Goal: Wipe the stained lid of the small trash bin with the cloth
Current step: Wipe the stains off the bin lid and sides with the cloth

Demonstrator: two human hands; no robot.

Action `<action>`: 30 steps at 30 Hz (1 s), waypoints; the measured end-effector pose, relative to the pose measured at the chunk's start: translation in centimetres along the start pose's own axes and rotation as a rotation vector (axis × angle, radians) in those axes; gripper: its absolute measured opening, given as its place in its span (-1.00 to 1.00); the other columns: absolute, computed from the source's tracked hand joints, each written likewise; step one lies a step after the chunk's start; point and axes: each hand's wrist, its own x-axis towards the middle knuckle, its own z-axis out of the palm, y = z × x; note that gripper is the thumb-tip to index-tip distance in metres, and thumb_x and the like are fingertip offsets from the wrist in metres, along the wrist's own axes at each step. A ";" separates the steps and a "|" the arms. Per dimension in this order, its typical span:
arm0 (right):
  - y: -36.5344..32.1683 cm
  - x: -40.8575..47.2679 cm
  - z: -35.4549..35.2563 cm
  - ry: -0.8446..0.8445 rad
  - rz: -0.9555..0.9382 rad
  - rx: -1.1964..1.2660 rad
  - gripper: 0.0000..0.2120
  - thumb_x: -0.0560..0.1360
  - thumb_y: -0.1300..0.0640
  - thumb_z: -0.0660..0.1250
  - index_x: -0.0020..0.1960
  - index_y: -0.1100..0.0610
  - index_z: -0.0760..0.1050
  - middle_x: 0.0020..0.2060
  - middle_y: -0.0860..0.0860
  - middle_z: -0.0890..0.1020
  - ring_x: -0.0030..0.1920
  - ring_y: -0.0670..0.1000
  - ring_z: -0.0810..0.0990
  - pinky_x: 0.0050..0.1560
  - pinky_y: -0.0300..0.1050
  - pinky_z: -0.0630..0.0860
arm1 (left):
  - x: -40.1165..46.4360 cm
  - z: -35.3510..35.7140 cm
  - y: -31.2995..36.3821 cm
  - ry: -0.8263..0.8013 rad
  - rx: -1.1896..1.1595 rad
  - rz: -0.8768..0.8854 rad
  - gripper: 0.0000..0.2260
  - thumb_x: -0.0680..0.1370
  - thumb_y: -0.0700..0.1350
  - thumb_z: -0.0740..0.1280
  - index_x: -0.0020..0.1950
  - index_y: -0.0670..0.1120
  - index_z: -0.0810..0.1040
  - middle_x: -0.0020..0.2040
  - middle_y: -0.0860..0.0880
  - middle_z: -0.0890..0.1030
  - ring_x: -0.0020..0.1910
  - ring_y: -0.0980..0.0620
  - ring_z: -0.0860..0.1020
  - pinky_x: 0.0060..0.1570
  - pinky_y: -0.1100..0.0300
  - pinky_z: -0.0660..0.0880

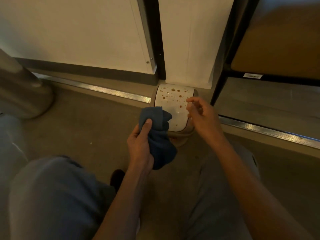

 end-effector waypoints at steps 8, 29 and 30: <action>0.9 4.9 0.0 0.182 -0.103 -0.138 -0.84 0.62 0.04 0.24 0.14 0.01 0.53 0.06 -0.04 0.59 0.06 -0.17 0.54 0.07 -0.29 0.49 | 4.3 -1.4 0.7 0.077 0.073 0.188 -0.91 0.62 -0.10 0.35 0.03 -0.05 0.64 -0.13 0.02 0.70 -0.09 0.04 0.68 -0.12 0.13 0.61; 5.1 9.2 4.1 0.274 -0.081 -0.084 -0.63 0.68 -0.10 0.05 0.26 0.06 0.51 0.05 -0.20 0.49 0.06 -0.34 0.46 0.09 -0.53 0.31 | 13.1 -0.8 -2.3 -0.224 1.127 0.676 -0.56 0.66 0.23 0.10 0.53 0.17 0.33 0.53 0.10 0.32 0.47 0.08 0.32 0.35 0.06 0.36; 5.2 9.4 4.1 0.284 -0.079 -0.044 -0.62 0.68 -0.10 0.05 0.25 0.07 0.52 0.02 -0.24 0.49 0.05 -0.40 0.45 0.07 -0.58 0.30 | 13.2 -1.3 -2.3 -0.266 1.141 0.699 -0.56 0.67 0.24 0.08 0.53 0.18 0.32 0.55 0.12 0.29 0.48 0.09 0.30 0.36 0.07 0.35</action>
